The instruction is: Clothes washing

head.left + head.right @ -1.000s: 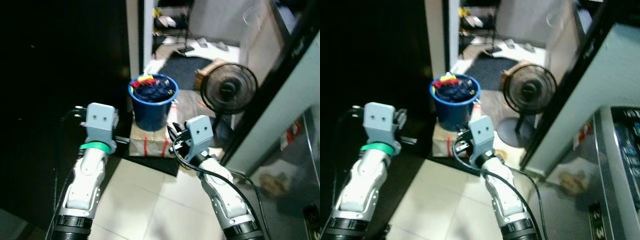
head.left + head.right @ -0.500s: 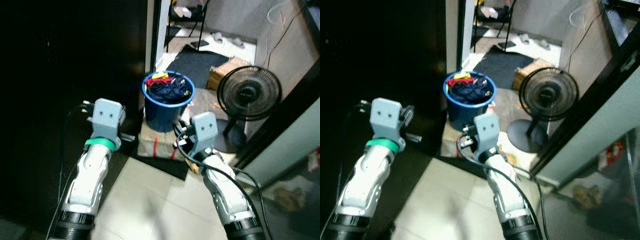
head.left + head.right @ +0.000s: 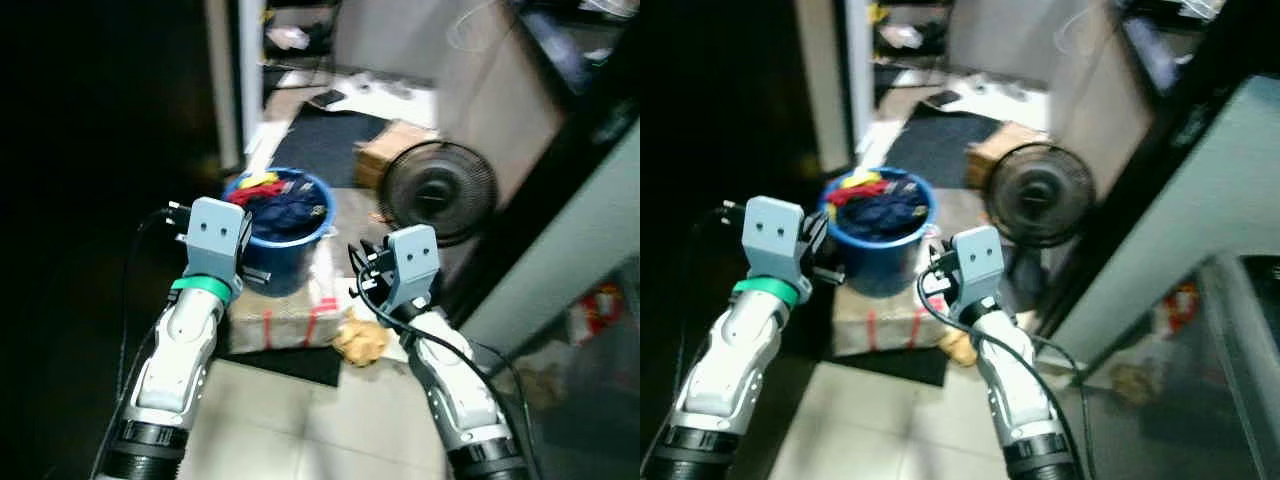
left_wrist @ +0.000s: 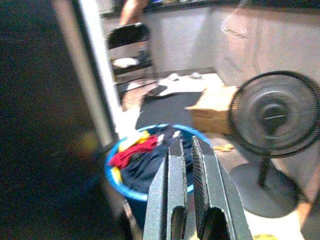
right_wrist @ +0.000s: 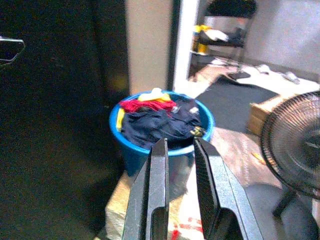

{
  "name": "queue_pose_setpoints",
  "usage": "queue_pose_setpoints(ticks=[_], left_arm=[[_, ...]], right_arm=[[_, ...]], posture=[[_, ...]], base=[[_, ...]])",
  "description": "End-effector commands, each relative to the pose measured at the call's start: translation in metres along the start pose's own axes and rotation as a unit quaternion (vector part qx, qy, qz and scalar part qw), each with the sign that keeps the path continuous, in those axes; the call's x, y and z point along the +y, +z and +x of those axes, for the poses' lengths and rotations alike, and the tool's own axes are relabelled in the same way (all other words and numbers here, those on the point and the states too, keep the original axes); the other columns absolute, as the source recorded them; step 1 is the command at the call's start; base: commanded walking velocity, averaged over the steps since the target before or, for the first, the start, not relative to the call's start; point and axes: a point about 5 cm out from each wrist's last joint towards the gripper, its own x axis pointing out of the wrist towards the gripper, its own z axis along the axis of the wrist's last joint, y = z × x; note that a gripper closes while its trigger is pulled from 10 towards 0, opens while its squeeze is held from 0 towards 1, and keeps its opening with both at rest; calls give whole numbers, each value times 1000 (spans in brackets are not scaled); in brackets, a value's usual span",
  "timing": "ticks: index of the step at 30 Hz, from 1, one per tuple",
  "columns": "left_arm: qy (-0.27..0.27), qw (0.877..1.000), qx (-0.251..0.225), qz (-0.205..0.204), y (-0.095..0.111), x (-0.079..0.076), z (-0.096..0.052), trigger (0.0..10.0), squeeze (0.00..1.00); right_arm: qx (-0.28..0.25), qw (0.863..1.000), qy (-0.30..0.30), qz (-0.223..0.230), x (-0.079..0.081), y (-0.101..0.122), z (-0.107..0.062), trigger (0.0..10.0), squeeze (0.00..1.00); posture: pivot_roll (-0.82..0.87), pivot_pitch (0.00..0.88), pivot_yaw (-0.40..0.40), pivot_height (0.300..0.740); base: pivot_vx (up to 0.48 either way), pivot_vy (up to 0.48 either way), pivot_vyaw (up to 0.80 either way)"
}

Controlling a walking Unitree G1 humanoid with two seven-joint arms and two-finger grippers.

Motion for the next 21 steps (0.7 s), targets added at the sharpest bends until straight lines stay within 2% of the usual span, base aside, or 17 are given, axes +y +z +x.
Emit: queue_pose_setpoints(ticks=[1,16,21], left_arm=[[3,1000,11,1,-5,2,-1,10000,0],[5,1000,11,2,-4,2,-1,10000,0],[5,1000,12,1,-4,2,-1,10000,0]], right_arm=[[9,1000,2,3,1,-3,-1,10000,0],[9,1000,7,-10,2,-2,0,10000,0],[11,1000,10,-17,3,-2,0,10000,0]], posture=[[-3,12,3,740],[-3,17,2,740],[-4,18,2,740]], base=[[405,240,-800],[381,0,0],[293,0,598]])
